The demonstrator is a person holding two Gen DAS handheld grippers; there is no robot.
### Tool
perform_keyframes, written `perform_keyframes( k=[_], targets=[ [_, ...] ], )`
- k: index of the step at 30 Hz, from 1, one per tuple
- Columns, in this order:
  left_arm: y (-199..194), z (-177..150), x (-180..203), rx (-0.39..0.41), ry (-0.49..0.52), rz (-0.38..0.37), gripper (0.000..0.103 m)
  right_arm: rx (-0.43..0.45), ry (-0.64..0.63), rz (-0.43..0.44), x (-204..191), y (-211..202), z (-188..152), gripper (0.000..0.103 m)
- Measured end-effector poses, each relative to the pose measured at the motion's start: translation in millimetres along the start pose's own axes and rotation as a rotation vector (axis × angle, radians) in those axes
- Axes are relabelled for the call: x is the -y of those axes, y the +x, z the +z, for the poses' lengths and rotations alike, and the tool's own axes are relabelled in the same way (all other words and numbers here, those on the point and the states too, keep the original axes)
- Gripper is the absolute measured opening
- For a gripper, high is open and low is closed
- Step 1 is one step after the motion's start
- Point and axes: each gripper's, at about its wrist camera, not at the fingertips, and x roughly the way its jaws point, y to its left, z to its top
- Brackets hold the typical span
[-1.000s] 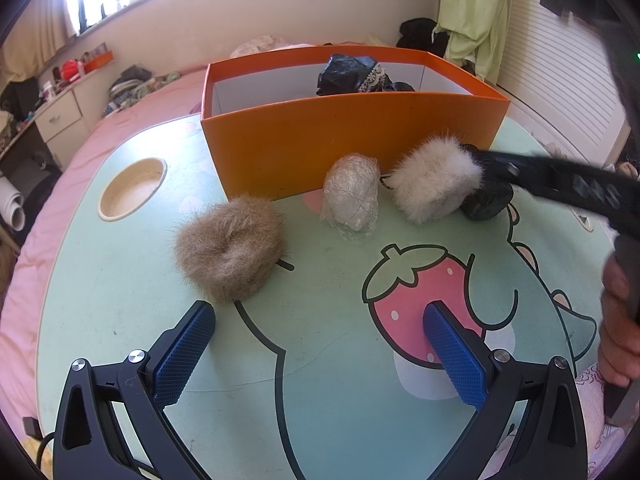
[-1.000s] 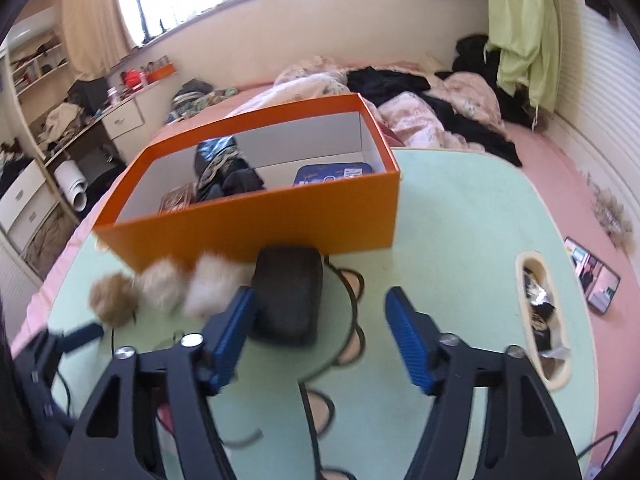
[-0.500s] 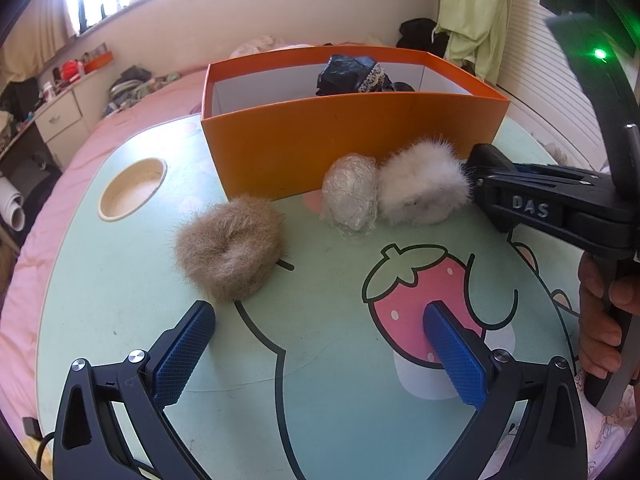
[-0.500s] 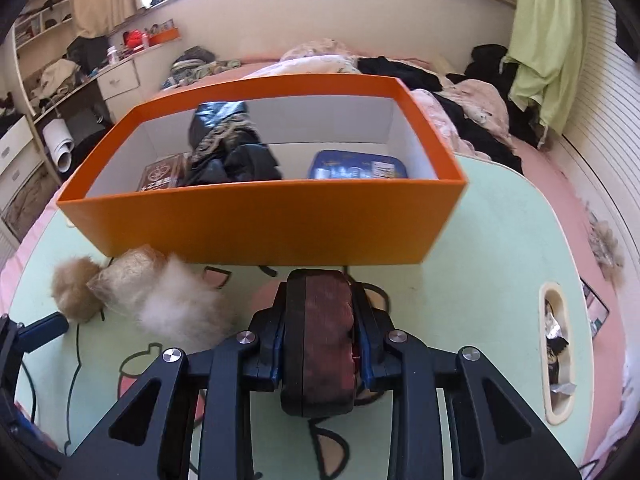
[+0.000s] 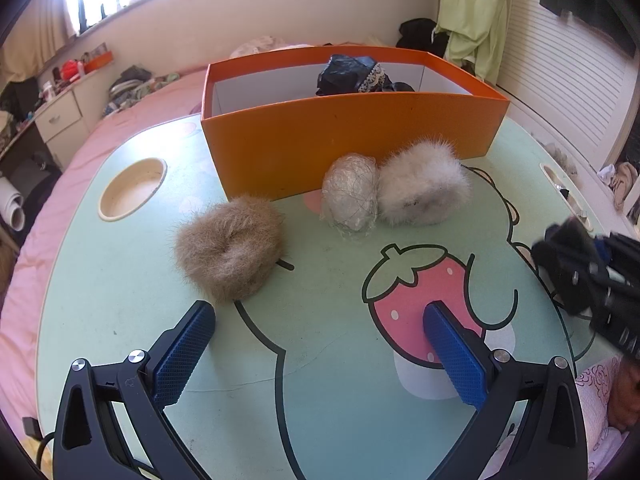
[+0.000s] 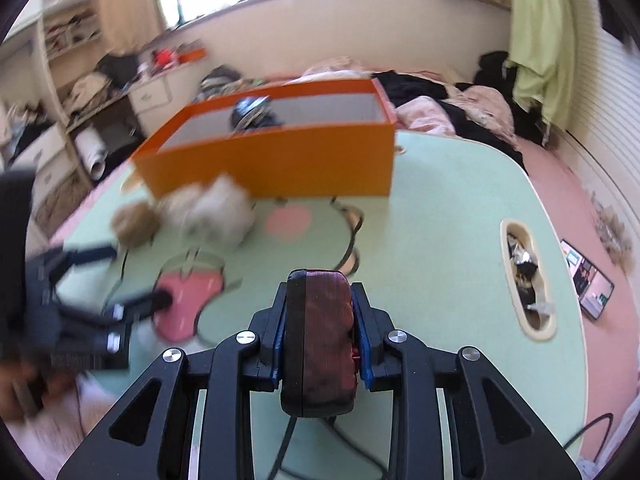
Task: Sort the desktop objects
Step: 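Grasp maroon pouch beside the black case with right tool, then carry maroon pouch toward orange box with right tool while left tool grasps brown fur ball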
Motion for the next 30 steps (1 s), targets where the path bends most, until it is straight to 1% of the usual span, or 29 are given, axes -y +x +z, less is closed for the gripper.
perform_keyframes(
  k=[3, 6, 8, 9, 10, 12, 14, 17, 20, 22, 23, 24, 26, 28, 30],
  targets=[
    [0, 0, 0, 0.000, 0.001, 0.000, 0.103, -0.022, -0.029, -0.011, -5, 8, -2, 0.029],
    [0, 1, 1, 0.002, 0.000, 0.000, 0.103, -0.014, -0.045, -0.026, -9, 7, -5, 0.031],
    [0, 2, 2, 0.004, -0.001, -0.002, 0.103, -0.010, -0.051, -0.029, -9, 7, -6, 0.043],
    [0, 3, 2, 0.006, -0.005, -0.004, 0.103, -0.010, -0.050, -0.034, -9, 7, -7, 0.052],
    [-1, 4, 2, 0.010, -0.012, -0.011, 0.103, -0.010, -0.046, -0.036, -8, 7, -7, 0.055],
    [-3, 5, -3, 0.027, -0.040, -0.044, 0.103, -0.008, -0.037, -0.031, -6, 6, -7, 0.055],
    [-6, 5, -13, 0.052, -0.091, -0.082, 0.103, -0.006, -0.029, -0.028, -5, 6, -7, 0.055],
    [-12, 0, -39, 0.111, -0.226, -0.177, 0.103, -0.005, -0.029, -0.026, -5, 7, -7, 0.055],
    [-18, -7, -64, 0.168, -0.351, -0.241, 0.103, -0.005, -0.030, -0.027, -4, 7, -7, 0.055],
    [-21, -8, -74, 0.192, -0.401, -0.258, 0.103, -0.005, -0.029, -0.026, -4, 7, -7, 0.055],
    [-21, -7, -77, 0.193, -0.410, -0.259, 0.103, -0.005, -0.029, -0.025, -4, 7, -7, 0.055],
    [-19, -4, -78, 0.187, -0.409, -0.256, 0.101, -0.005, -0.029, -0.025, -3, 7, -7, 0.055],
    [-14, 6, -75, 0.157, -0.376, -0.221, 0.094, -0.004, -0.029, -0.024, -3, 7, -6, 0.055],
    [-5, 16, -66, 0.100, -0.292, -0.156, 0.094, -0.002, -0.028, -0.023, -3, 7, -7, 0.055],
    [5, 24, -52, 0.050, -0.183, -0.081, 0.085, -0.001, -0.026, -0.022, -3, 6, -6, 0.055]
  ],
)
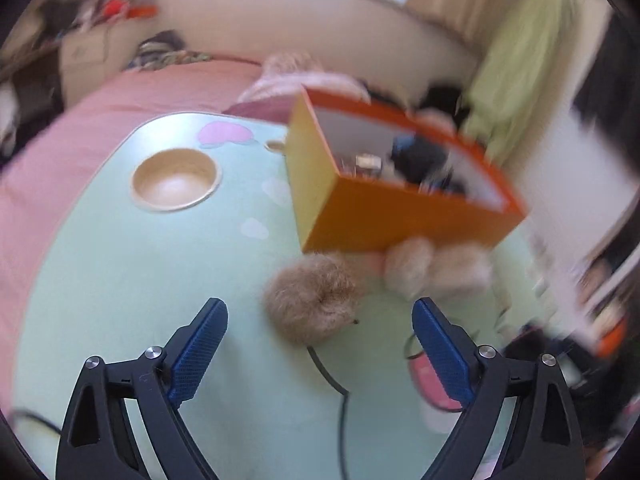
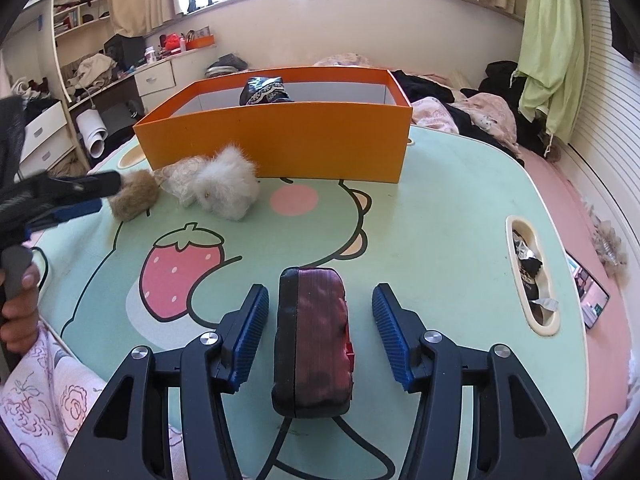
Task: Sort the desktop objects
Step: 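Carry maroon pouch toward orange box with right tool while left tool grasps brown fur ball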
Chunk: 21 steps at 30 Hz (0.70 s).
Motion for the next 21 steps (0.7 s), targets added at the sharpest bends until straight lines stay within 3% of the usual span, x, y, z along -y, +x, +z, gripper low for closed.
perform_keyframes(
  k=[3, 4, 5, 10, 14, 19, 20, 21],
  targets=[
    [7, 0, 15, -0.009, 0.111, 0.042, 0.058, 0.002, 0.003, 0.002, 1, 0, 0, 0.055],
    [8, 1, 16, -0.006, 0.127, 0.036, 0.042, 0.002, 0.004, 0.001, 2, 0, 0, 0.055],
    [7, 0, 18, -0.002, 0.136, 0.024, 0.039, 0.002, 0.005, 0.001, 2, 0, 0, 0.055],
    [-8, -10, 15, 0.057, 0.126, -0.014, 0.038, 0.009, 0.025, 0.004, 5, -1, -1, 0.055],
    [-30, -22, 21, 0.122, 0.170, 0.007, 0.038, 0.026, 0.067, 0.006, 13, -7, -3, 0.055],
    [-38, -36, 24, 0.132, 0.200, 0.008, 0.038, 0.044, 0.088, 0.013, 18, -11, -3, 0.054],
    [-40, -36, 26, 0.140, 0.209, 0.012, 0.038, 0.041, 0.084, 0.020, 18, -10, -3, 0.048],
    [-41, -36, 28, 0.144, 0.216, 0.013, 0.038, 0.036, 0.075, 0.024, 16, -8, -2, 0.030]
  ],
)
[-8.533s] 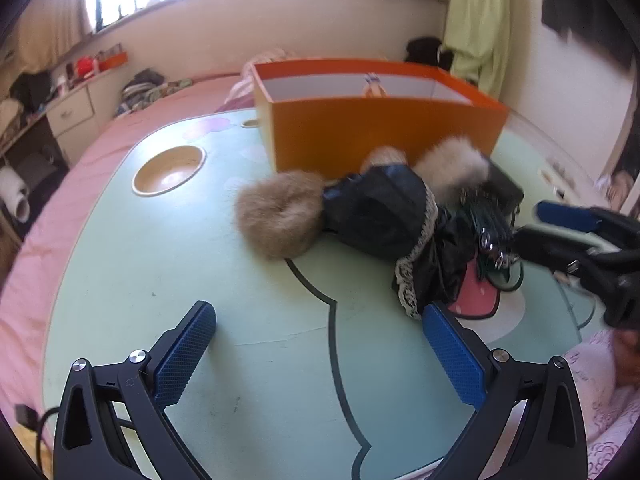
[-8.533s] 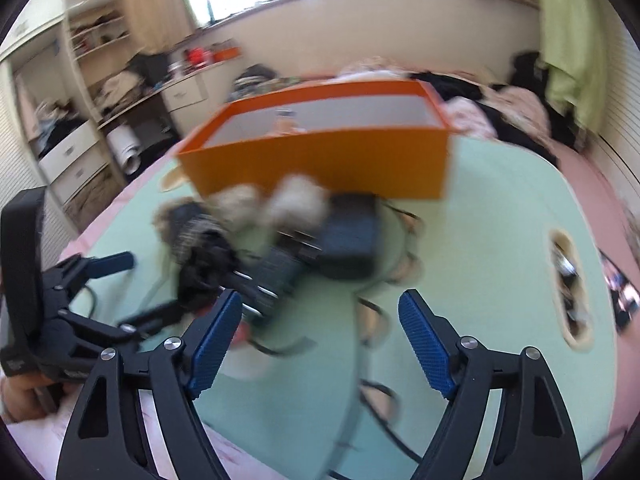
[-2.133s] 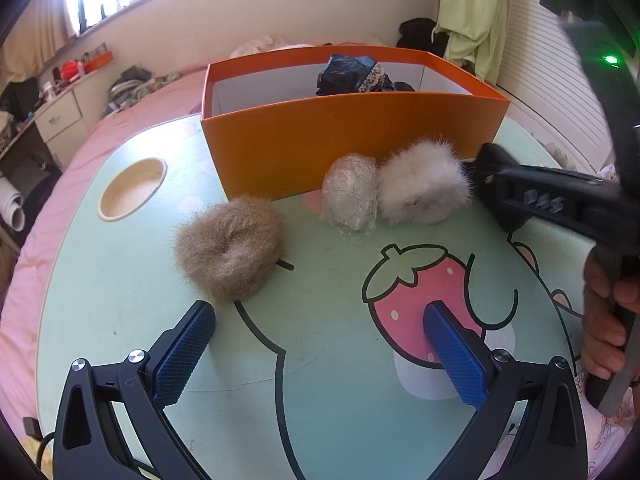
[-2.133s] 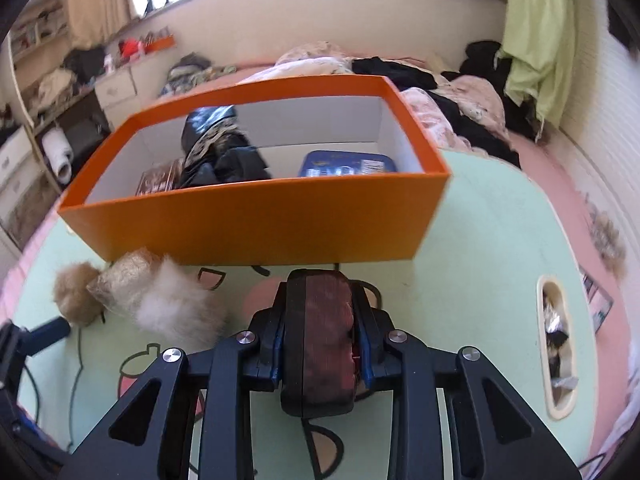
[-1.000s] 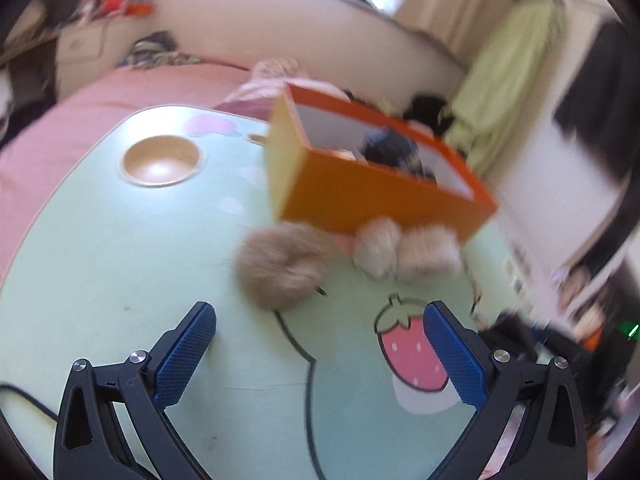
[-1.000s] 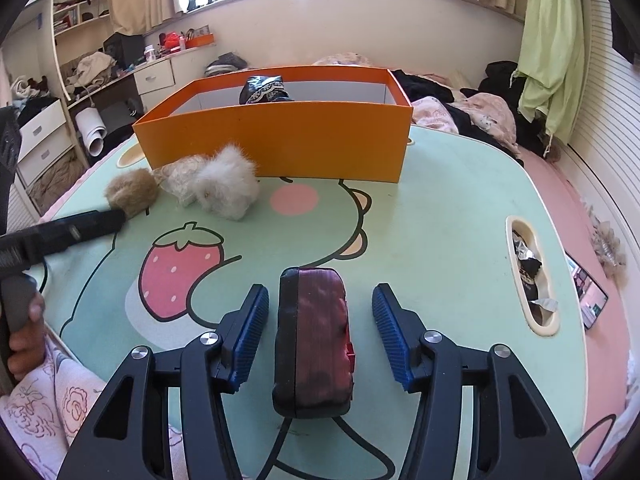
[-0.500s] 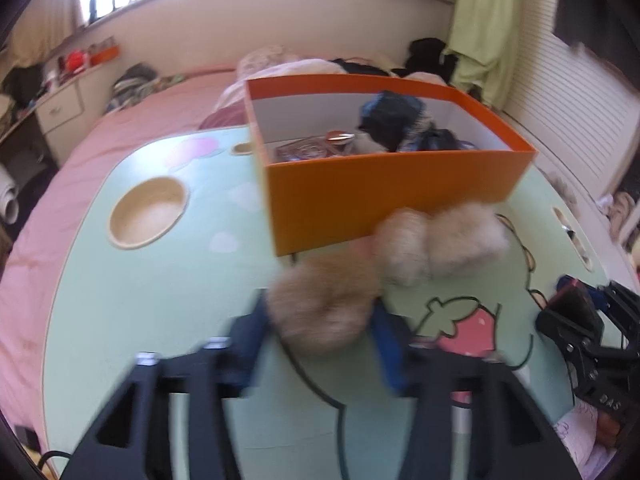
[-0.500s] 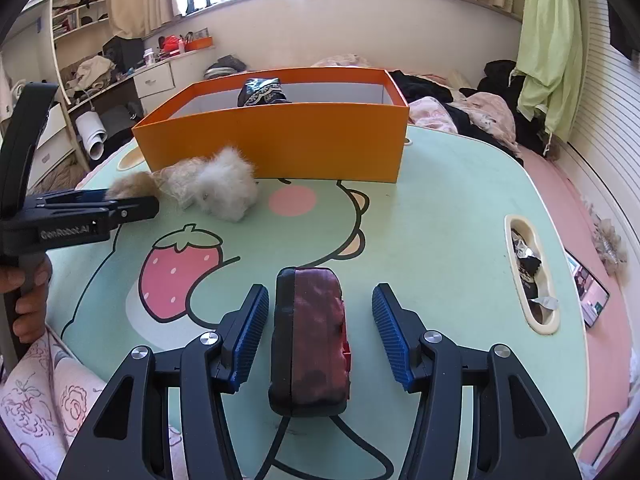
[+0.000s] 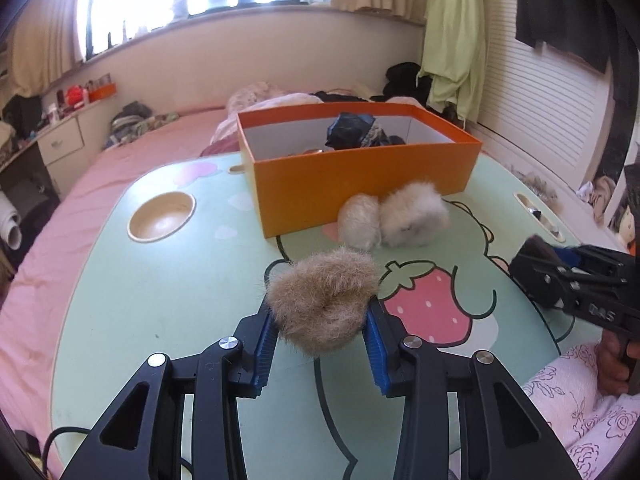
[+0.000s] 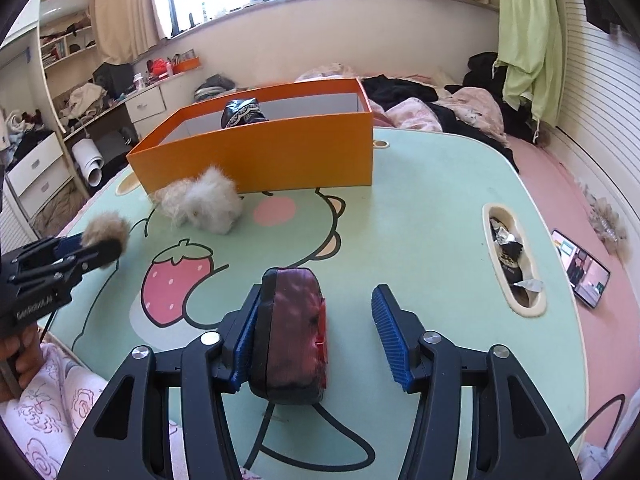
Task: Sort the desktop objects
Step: 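Carry maroon pouch toward orange box with right tool while left tool grasps brown fur ball, then release maroon pouch into orange box with right tool while left tool drops brown fur ball in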
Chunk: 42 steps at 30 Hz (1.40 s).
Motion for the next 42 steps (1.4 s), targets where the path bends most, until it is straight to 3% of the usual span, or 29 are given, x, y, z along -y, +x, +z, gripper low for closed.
perform_keyframes(
  k=[7, 12, 15, 19, 24, 27, 29, 32, 34, 38, 42],
  targets=[
    [-2, 3, 6, 0.003, 0.025, -0.005, 0.038, -0.001, -0.041, -0.005, -8, 0, 3, 0.029],
    [-2, 37, 0, 0.025, -0.039, -0.063, 0.038, 0.005, -0.023, 0.024, -7, -2, 26, 0.029],
    [0, 70, 4, 0.064, -0.028, -0.071, 0.038, 0.036, -0.025, 0.029, -10, -5, 55, 0.029],
    [19, 114, 7, 0.059, -0.022, -0.047, 0.038, 0.079, -0.013, 0.017, -15, 2, 107, 0.029],
    [70, 144, 6, -0.045, -0.038, -0.044, 0.042, 0.036, 0.071, 0.006, -4, 46, 150, 0.029],
    [85, 143, 5, -0.070, -0.047, -0.001, 0.065, -0.012, 0.086, -0.021, -1, 70, 157, 0.030],
    [81, 136, 3, -0.062, -0.067, -0.022, 0.075, -0.043, 0.118, -0.027, 5, 78, 155, 0.030],
    [63, 124, 5, -0.043, -0.071, -0.070, 0.085, -0.006, 0.158, 0.013, 13, 61, 144, 0.050],
    [48, 116, 7, -0.023, -0.049, -0.061, 0.090, 0.036, 0.164, 0.032, 14, 44, 135, 0.063],
    [25, 89, 17, -0.038, -0.010, -0.045, 0.095, 0.077, 0.109, 0.031, 3, 10, 111, 0.064],
    [22, 52, 24, -0.107, -0.012, -0.060, 0.095, 0.043, 0.033, 0.001, -12, -7, 75, 0.069]
  ],
)
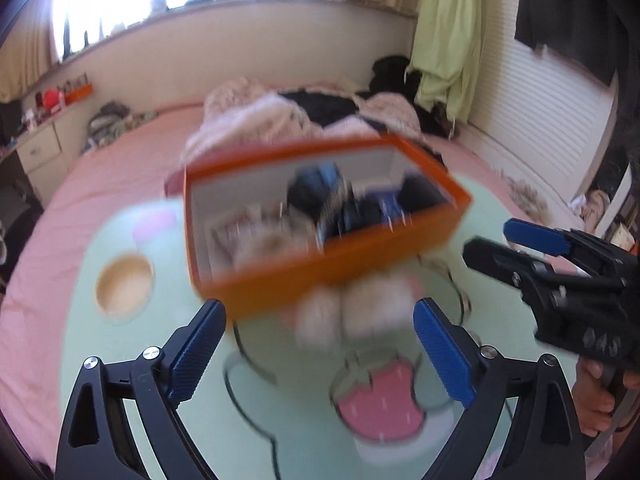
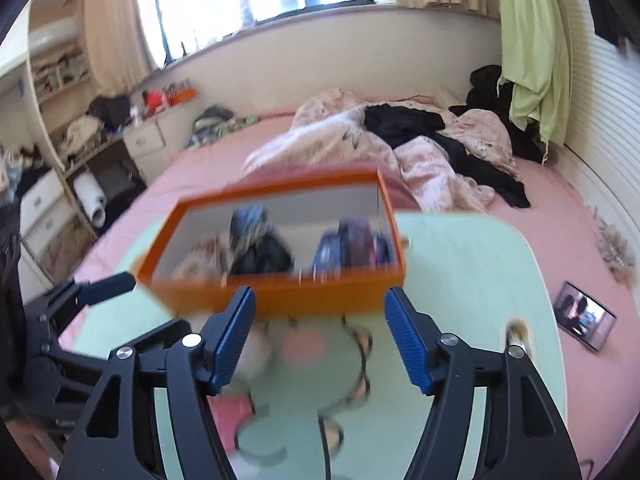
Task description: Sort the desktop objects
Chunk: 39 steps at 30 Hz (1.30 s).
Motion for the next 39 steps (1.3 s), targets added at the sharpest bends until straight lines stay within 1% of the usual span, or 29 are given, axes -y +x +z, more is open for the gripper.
perform_keyframes(
  k=[2, 4, 6, 7, 8, 9, 11, 12, 13, 16, 21, 39],
  targets=[
    [6, -14, 2, -0.034, 0.012, 0.019, 0.095, -0.024, -0.020, -0.025, -4, 0, -15, 0.069],
    [11, -23, 1, -0.049, 0.003, 0.040, 0.095, -0.061, -0.025, -0.027, -4, 4, -31, 0.069],
    [16, -29, -8, -0.068, -0.044, 0.040, 0.095, -0.091, -0.024, -0.026, -2, 8, -40, 0.069],
    [22, -33, -13, -0.094, -0.069, 0.048, 0.096, -0.108, -0.022, -0.035, -1, 12, -45, 0.069],
    [25, -35, -14, -0.097, -0.068, 0.073, 0.103, -0.122, -0.022, -0.046, 0, 15, -50, 0.069],
    [28, -38, -13, -0.101, -0.050, 0.106, 0.103, -0.137, -0.024, -0.054, 1, 19, -55, 0.069],
    [28, -40, -11, -0.088, -0.031, 0.114, 0.103, -0.136, -0.049, -0.086, 2, 28, -64, 0.081],
    [28, -40, -11, -0.087, -0.030, 0.114, 0.103, -0.129, -0.062, -0.107, 3, 31, -68, 0.091],
    [28, -40, -11, -0.087, -0.030, 0.115, 0.103, -0.135, -0.058, -0.118, 5, 35, -69, 0.095],
    [27, -40, -11, -0.086, -0.031, 0.114, 0.103, -0.147, -0.052, -0.125, 9, 44, -72, 0.103],
    [26, -41, -13, -0.086, -0.031, 0.113, 0.103, -0.147, -0.058, -0.125, 10, 52, -74, 0.103],
    [27, -41, -13, -0.086, -0.031, 0.112, 0.103, -0.147, -0.059, -0.126, 10, 53, -73, 0.103]
  ],
)
